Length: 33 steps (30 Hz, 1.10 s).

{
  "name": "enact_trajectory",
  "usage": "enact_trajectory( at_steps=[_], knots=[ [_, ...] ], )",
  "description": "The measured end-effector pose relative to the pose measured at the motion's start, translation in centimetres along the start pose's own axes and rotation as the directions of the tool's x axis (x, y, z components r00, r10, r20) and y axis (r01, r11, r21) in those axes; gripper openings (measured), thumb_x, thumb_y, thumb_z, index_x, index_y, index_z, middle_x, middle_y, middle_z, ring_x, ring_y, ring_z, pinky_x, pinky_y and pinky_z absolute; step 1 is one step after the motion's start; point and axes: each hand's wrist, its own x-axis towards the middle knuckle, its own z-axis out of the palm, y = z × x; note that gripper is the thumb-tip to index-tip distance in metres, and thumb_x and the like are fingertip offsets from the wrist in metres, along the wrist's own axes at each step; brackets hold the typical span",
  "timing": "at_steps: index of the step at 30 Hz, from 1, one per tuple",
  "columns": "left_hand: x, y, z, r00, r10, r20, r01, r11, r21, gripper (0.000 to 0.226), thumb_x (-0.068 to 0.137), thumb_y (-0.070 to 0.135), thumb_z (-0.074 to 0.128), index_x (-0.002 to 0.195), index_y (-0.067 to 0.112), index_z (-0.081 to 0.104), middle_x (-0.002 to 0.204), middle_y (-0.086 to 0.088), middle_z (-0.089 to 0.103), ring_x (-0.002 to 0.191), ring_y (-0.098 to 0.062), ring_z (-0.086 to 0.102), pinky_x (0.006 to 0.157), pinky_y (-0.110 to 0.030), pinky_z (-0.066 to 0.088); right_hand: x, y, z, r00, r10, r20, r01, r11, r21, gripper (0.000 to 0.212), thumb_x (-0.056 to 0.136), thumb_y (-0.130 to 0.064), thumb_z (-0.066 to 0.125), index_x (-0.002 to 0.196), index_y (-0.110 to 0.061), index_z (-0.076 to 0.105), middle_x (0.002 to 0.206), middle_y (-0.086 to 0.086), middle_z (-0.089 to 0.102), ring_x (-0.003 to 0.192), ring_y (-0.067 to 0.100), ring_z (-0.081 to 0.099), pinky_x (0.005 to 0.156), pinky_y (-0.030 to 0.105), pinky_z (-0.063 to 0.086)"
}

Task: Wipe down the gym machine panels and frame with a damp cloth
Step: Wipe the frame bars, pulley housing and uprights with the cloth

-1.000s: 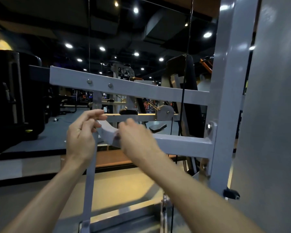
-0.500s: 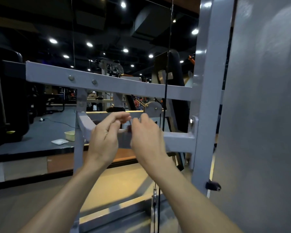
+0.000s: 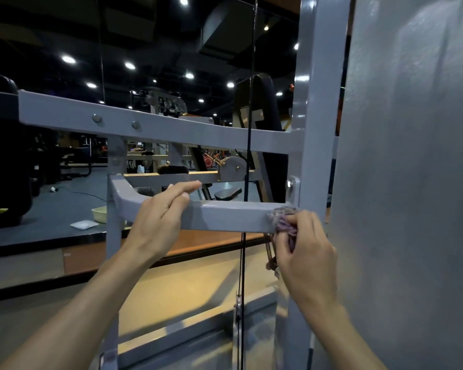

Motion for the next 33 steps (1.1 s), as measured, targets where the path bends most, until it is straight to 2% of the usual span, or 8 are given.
enact_trajectory(
  at_steps=[5, 8, 13, 17, 22, 25, 29, 33],
  knots=[
    [0.6, 0.3, -1.1, 0.998, -0.043, 0.036, 0.049, 0.982, -0.185, 0.041, 0.104, 0.029, 0.038, 0.131, 0.032, 0.069, 0.134, 0.018, 0.066, 0.128, 0.004, 0.055, 0.11, -0.026, 0.043, 0.1, -6.6, 4.5, 0.988, -0.084, 0.128, 0.075, 0.994, 0.075, 0.009, 0.095, -0.012, 0.057, 0.101, -0.018, 0.054, 0.094, -0.011, 0.048, 0.065, 0.003, 0.042, 0.048, 0.011, 0.03],
    [-0.4, 0.4, -2.3, 0.997, -0.068, -0.022, 0.056, 0.934, -0.353, 0.041, 0.11, 0.005, 0.036, 0.129, 0.02, 0.069, 0.133, 0.009, 0.069, 0.128, -0.001, 0.06, 0.1, -0.015, 0.05, 0.6, -10.8, 7.4, 0.934, -0.244, 0.262, 0.214, 0.967, 0.139, 0.018, 0.096, -0.009, 0.06, 0.112, -0.014, 0.055, 0.1, -0.003, 0.053, 0.071, 0.015, 0.055, 0.054, 0.013, 0.026],
    [-1.7, 0.4, -4.0, 0.984, -0.084, -0.154, 0.015, 0.917, -0.4, 0.046, 0.108, 0.0, 0.035, 0.124, 0.023, 0.071, 0.127, 0.009, 0.072, 0.124, -0.001, 0.062, 0.09, -0.011, 0.051, 1.6, -14.4, 9.3, 0.819, -0.384, 0.427, 0.388, 0.918, 0.082, 0.038, 0.095, -0.002, 0.061, 0.13, -0.01, 0.048, 0.117, 0.011, 0.055, 0.096, 0.035, 0.065, 0.064, 0.036, 0.038],
    [-1.2, 1.5, -3.5, 0.987, -0.035, -0.158, -0.029, 0.923, -0.383, 0.041, 0.108, 0.0, 0.038, 0.123, 0.018, 0.072, 0.125, 0.009, 0.073, 0.123, -0.001, 0.063, 0.096, -0.009, 0.048, 2.7, -11.2, 6.4, 0.803, -0.441, 0.401, 0.45, 0.89, 0.079, 0.025, 0.099, -0.011, 0.059, 0.122, -0.012, 0.049, 0.109, 0.005, 0.051, 0.083, 0.028, 0.061, 0.06, 0.032, 0.036],
    [-1.0, 3.2, 0.7, 0.998, 0.045, -0.047, -0.056, 0.958, -0.282, 0.039, 0.107, 0.003, 0.045, 0.12, 0.026, 0.073, 0.12, 0.018, 0.073, 0.118, 0.008, 0.061, 0.098, -0.011, 0.046, 4.2, -2.4, -0.8, 0.884, -0.305, 0.355, 0.349, 0.935, -0.065, 0.015, 0.096, -0.015, 0.062, 0.108, -0.016, 0.053, 0.097, -0.007, 0.047, 0.068, 0.014, 0.048, 0.054, 0.017, 0.03],
    [-0.8, 4.2, 4.0, 0.997, 0.059, 0.047, -0.049, 0.98, -0.191, 0.035, 0.108, 0.015, 0.049, 0.124, 0.038, 0.071, 0.119, 0.031, 0.066, 0.113, 0.016, 0.054, 0.089, -0.015, 0.043, 6.3, 1.2, -5.7, 0.933, -0.291, 0.209, 0.335, 0.916, -0.22, 0.012, 0.09, -0.017, 0.064, 0.098, -0.015, 0.055, 0.093, 0.001, 0.057, 0.066, 0.026, 0.059, 0.053, 0.038, 0.049],
    [0.0, 5.7, 7.7, 0.986, 0.123, 0.116, -0.108, 0.986, -0.126, 0.04, 0.108, 0.016, 0.049, 0.138, 0.04, 0.063, 0.13, 0.026, 0.062, 0.115, 0.011, 0.053, 0.089, -0.012, 0.045, 10.9, 2.2, -8.8, 0.922, -0.387, 0.02, 0.364, 0.846, -0.389, 0.014, 0.089, -0.014, 0.066, 0.102, -0.013, 0.063, 0.093, 0.004, 0.061, 0.071, 0.026, 0.057, 0.059, 0.041, 0.048],
    [0.4, 5.8, 9.5, 0.982, 0.145, 0.122, -0.14, 0.989, -0.045, 0.05, 0.106, 0.008, 0.047, 0.146, 0.035, 0.055, 0.102, 0.015, 0.068, 0.072, 0.007, 0.056, 0.061, -0.009, 0.04, 8.0, 3.9, -5.5, 0.832, -0.533, 0.152, 0.546, 0.741, -0.391, 0.014, 0.092, -0.017, 0.06, 0.104, -0.013, 0.066, 0.097, 0.007, 0.062, 0.077, 0.026, 0.054, 0.066, 0.036, 0.04]
  ],
)
